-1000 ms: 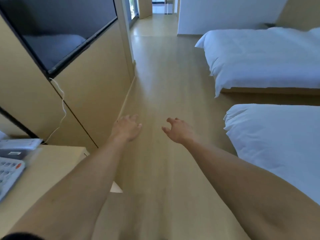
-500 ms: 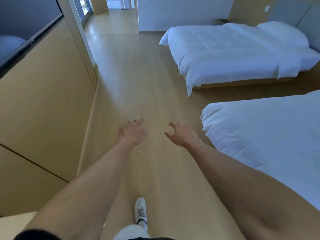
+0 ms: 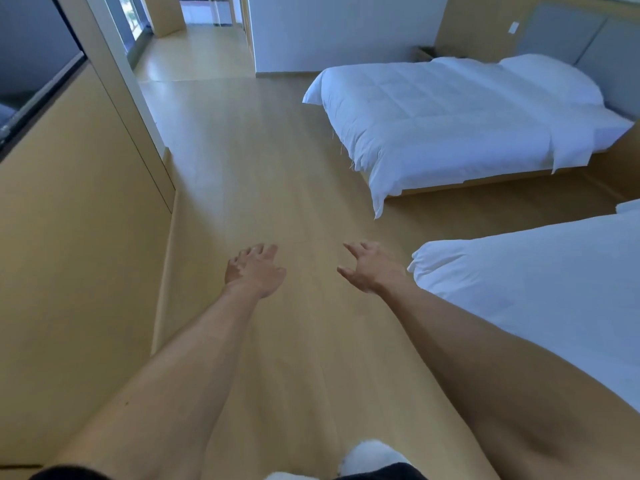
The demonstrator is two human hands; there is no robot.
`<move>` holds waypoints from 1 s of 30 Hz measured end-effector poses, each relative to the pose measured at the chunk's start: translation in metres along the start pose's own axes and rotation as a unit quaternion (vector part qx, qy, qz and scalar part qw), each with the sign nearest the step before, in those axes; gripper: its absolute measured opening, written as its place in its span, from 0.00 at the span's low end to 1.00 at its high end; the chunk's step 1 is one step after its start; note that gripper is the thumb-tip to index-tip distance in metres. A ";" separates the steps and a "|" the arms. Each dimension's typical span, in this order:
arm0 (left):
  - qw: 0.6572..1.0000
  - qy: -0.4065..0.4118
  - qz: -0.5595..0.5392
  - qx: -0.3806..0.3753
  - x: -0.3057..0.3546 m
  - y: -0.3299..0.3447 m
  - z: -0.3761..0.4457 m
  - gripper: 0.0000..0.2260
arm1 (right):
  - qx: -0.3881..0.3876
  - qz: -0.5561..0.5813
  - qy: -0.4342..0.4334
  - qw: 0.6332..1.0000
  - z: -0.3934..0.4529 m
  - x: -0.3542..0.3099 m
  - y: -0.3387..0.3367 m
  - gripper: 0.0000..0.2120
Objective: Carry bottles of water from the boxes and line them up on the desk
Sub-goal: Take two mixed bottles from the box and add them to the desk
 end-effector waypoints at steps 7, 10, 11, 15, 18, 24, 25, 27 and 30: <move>1.000 -0.005 -0.007 0.001 0.002 -0.025 0.110 0.26 | -0.002 -0.027 -0.003 1.000 0.109 0.003 -0.027 0.32; 1.000 -0.015 -0.003 0.008 0.005 -0.035 0.164 0.26 | -0.005 -0.026 -0.008 1.000 0.168 0.006 -0.036 0.32; 1.000 -0.018 -0.002 0.010 0.007 -0.039 0.183 0.27 | -0.005 -0.026 -0.012 1.000 0.190 0.008 -0.040 0.32; 0.999 -0.039 -0.005 0.006 0.013 -0.059 0.261 0.27 | -0.008 -0.029 -0.029 0.999 0.281 0.012 -0.063 0.33; 0.999 -0.054 -0.006 0.003 0.019 -0.077 0.315 0.26 | -0.014 -0.033 -0.043 0.998 0.342 0.013 -0.085 0.33; 0.997 -0.062 -0.036 0.004 0.027 -0.102 0.412 0.26 | -0.014 -0.046 -0.071 0.996 0.450 0.002 -0.118 0.33; 0.997 -0.065 -0.039 0.002 0.025 -0.104 0.428 0.26 | -0.019 -0.051 -0.074 0.996 0.467 -0.001 -0.119 0.33; 0.996 -0.074 -0.047 -0.002 0.019 -0.108 0.458 0.26 | -0.029 -0.056 -0.078 0.995 0.501 -0.009 -0.123 0.33; 0.995 -0.083 -0.056 -0.002 0.004 -0.113 0.506 0.26 | -0.035 -0.059 -0.085 0.994 0.551 -0.024 -0.127 0.33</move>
Point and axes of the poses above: each hand's wrist, its own z-axis towards the middle knuckle, its own y-axis out of the palm, x = y × z, the point moved 7 cm from there along z, towards the middle knuckle, and after that the axes turned 2 degrees about -y, right-handed, at the moved point
